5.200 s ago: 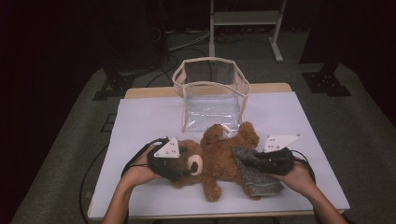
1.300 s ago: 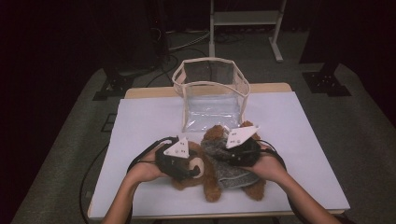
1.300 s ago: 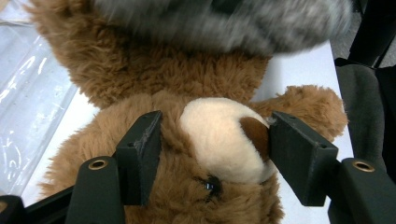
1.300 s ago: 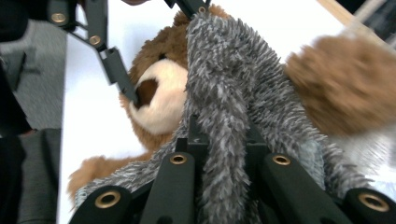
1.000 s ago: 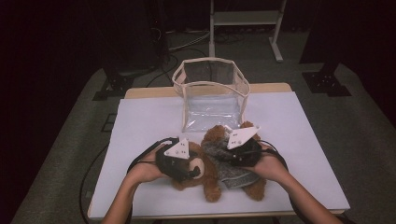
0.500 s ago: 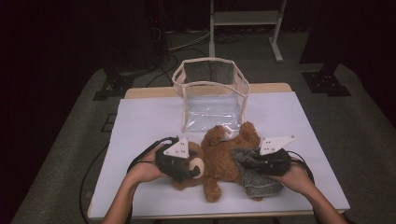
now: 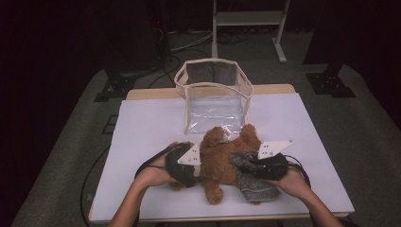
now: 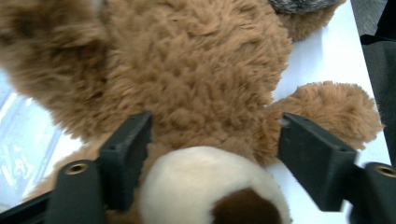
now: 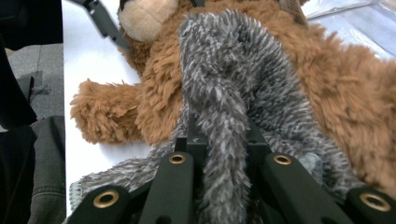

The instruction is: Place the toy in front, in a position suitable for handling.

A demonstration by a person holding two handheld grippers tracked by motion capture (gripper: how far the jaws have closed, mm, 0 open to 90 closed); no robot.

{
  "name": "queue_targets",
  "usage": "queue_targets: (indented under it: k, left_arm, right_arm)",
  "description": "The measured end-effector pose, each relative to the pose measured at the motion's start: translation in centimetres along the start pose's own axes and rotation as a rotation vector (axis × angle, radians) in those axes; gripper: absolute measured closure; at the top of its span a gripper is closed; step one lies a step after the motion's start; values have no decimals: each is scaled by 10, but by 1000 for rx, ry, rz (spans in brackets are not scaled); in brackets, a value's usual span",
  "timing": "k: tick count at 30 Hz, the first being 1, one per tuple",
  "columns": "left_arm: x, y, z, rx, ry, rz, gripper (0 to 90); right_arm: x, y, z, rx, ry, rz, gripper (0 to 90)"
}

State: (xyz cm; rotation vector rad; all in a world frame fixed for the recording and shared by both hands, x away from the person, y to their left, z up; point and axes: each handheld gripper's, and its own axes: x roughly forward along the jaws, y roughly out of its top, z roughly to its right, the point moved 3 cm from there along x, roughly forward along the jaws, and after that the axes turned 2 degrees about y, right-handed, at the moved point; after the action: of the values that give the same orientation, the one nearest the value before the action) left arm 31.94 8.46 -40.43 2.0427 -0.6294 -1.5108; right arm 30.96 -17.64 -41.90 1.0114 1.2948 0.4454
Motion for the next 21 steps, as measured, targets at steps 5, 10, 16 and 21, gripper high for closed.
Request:
queue_targets:
  k: [5,10,16,21]
  left_arm:
    - [-14,-1,1,-8,27,31,286]
    - [-28,-10,3,-20,60,47,230]
    - [-37,-25,-1,-60,109,51,191]
    - [-38,-30,-10,-89,160,34,220]
  right_arm:
    - [-5,-11,-1,2,-12,-20,782]
    - [-4,-10,-1,-5,-21,-35,782]
    - [-2,-2,9,-8,-46,-29,783]
    - [1,10,26,6,-71,-18,784]
